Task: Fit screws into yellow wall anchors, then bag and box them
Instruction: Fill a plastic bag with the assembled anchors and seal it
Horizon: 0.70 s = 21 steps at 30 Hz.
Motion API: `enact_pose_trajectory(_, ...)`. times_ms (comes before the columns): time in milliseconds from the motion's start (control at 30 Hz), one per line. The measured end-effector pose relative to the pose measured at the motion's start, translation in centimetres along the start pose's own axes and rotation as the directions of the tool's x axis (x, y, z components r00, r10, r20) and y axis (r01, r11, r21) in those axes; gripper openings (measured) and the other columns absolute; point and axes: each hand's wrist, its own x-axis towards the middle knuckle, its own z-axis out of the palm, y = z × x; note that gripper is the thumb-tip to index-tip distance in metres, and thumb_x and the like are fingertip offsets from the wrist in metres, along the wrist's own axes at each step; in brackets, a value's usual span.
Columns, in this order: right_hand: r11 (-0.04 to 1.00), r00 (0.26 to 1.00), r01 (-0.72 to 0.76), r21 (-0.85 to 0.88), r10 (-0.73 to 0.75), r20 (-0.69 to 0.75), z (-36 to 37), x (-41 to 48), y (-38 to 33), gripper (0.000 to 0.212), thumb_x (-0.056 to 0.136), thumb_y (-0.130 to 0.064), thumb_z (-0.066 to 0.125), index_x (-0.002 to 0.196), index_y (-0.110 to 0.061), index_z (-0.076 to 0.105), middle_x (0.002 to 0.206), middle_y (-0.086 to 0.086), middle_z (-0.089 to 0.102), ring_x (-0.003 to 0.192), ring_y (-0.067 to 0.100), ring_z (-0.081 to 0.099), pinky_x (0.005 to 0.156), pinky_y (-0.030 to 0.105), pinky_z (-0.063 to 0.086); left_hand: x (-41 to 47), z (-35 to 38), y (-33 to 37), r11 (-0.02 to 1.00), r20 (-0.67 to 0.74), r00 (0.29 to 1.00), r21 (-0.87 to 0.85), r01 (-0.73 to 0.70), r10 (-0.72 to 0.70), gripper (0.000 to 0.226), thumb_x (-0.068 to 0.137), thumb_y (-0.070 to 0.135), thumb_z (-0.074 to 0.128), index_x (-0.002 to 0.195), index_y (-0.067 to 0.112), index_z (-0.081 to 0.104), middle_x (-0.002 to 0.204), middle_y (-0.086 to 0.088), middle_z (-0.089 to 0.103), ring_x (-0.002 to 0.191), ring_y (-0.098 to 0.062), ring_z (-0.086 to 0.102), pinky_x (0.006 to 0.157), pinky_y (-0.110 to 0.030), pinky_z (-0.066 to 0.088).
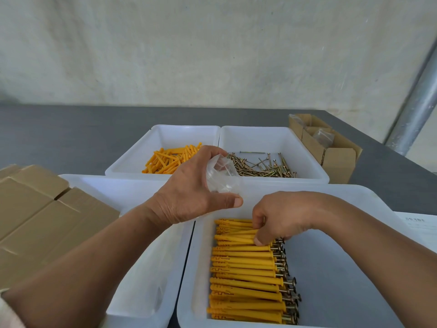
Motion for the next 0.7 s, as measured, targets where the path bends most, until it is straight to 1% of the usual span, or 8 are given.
enact_pose_trajectory(100, 0.999, 1.000, 0.004, 0.046, -0.005, 0.014, 0.08, -0.03, 0.05, 0.035, 0.088, -0.037, 0.070, 0.115, -0.015, 0.067, 0.094, -0.006, 0.057, 0.086, 0.014, 0.063, 0.064, 0.018, 0.055, 0.05, -0.04, 0.03, 1.000, 0.001, 1.000, -0.002, -0.002, 0.002, 0.088, 0.047, 0.069, 0.075, 0.123, 0.036, 0.042, 0.113, 0.020, 0.056, 0.109, 0.002, 0.054, 0.085, -0.004, 0.039)
enact_pose_trajectory(200, 0.999, 1.000, 0.008, 0.044, -0.009, 0.021, 0.08, -0.07, 0.00, 0.033, 0.088, -0.036, 0.070, 0.113, -0.015, 0.067, 0.098, -0.001, 0.059, 0.085, 0.018, 0.067, 0.067, 0.021, 0.056, 0.07, -0.01, -0.09, 1.000, 0.000, 1.000, 0.005, -0.005, 0.005, 0.088, 0.050, 0.063, 0.080, 0.124, 0.034, 0.043, 0.114, 0.019, 0.056, 0.110, 0.000, 0.054, 0.086, -0.007, 0.041)
enact_pose_trajectory(300, 0.999, 1.000, 0.020, 0.050, -0.021, 0.013, 0.06, -0.04, 0.04, 0.031, 0.088, -0.034, 0.071, 0.113, -0.016, 0.065, 0.106, 0.002, 0.061, 0.094, 0.022, 0.068, 0.067, 0.022, 0.057, 0.08, 0.01, -0.17, 1.000, 0.000, 1.000, 0.009, -0.009, 0.009, 0.086, 0.052, 0.059, 0.080, 0.125, 0.032, 0.043, 0.114, 0.019, 0.056, 0.110, 0.000, 0.055, 0.087, -0.007, 0.041)
enact_pose_trajectory(333, 0.998, 1.000, 0.027, 0.054, -0.028, 0.008, 0.04, -0.04, 0.04, 0.030, 0.087, -0.034, 0.072, 0.113, -0.018, 0.065, 0.105, 0.001, 0.060, 0.096, 0.022, 0.068, 0.067, 0.022, 0.057, 0.08, 0.01, -0.16, 1.000, 0.000, 1.000, 0.010, -0.011, 0.011, 0.086, 0.052, 0.060, 0.080, 0.125, 0.032, 0.043, 0.114, 0.019, 0.056, 0.110, 0.000, 0.055, 0.087, -0.008, 0.041)
enact_pose_trajectory(467, 0.997, 0.998, 0.057, 0.049, -0.056, -0.008, -0.05, -0.14, -0.08, 0.027, 0.087, -0.034, 0.072, 0.111, -0.024, 0.064, 0.091, -0.009, 0.055, 0.084, 0.009, 0.060, 0.059, 0.017, 0.047, 0.04, -0.03, -0.07, 1.000, -0.001, 1.000, 0.004, -0.012, 0.012, 0.087, 0.051, 0.064, 0.078, 0.124, 0.033, 0.043, 0.113, 0.019, 0.056, 0.110, 0.000, 0.055, 0.087, -0.007, 0.041)
enact_pose_trajectory(533, 0.997, 0.998, 0.068, 0.027, -0.068, -0.017, -0.09, -0.17, -0.12, 0.026, 0.087, -0.035, 0.071, 0.110, -0.026, 0.063, 0.088, -0.012, 0.055, 0.082, 0.006, 0.057, 0.061, 0.017, 0.044, 0.03, -0.05, -0.07, 1.000, -0.002, 1.000, 0.006, -0.012, 0.012, 0.089, 0.049, 0.066, 0.077, 0.124, 0.032, 0.043, 0.113, 0.019, 0.056, 0.110, 0.000, 0.055, 0.087, -0.007, 0.041)
enact_pose_trajectory(633, 0.996, 0.996, 0.084, -0.031, -0.085, -0.032, -0.13, -0.19, -0.20, 0.026, 0.087, -0.035, 0.069, 0.111, -0.028, 0.063, 0.087, -0.015, 0.054, 0.082, 0.004, 0.053, 0.064, 0.020, 0.042, 0.05, -0.04, -0.10, 1.000, -0.003, 1.000, 0.014, -0.013, 0.013, 0.087, 0.051, 0.062, 0.079, 0.125, 0.032, 0.043, 0.113, 0.020, 0.055, 0.110, 0.000, 0.054, 0.086, -0.006, 0.041)
enact_pose_trajectory(700, 0.994, 0.994, 0.091, -0.060, -0.094, -0.049, -0.15, -0.23, -0.25, 0.027, 0.087, -0.036, 0.069, 0.111, -0.029, 0.062, 0.090, -0.015, 0.054, 0.086, 0.005, 0.054, 0.068, 0.022, 0.044, 0.09, -0.02, -0.13, 1.000, -0.004, 1.000, 0.017, -0.015, 0.015, 0.087, 0.053, 0.059, 0.080, 0.126, 0.031, 0.044, 0.113, 0.019, 0.055, 0.110, -0.001, 0.054, 0.087, -0.007, 0.041)
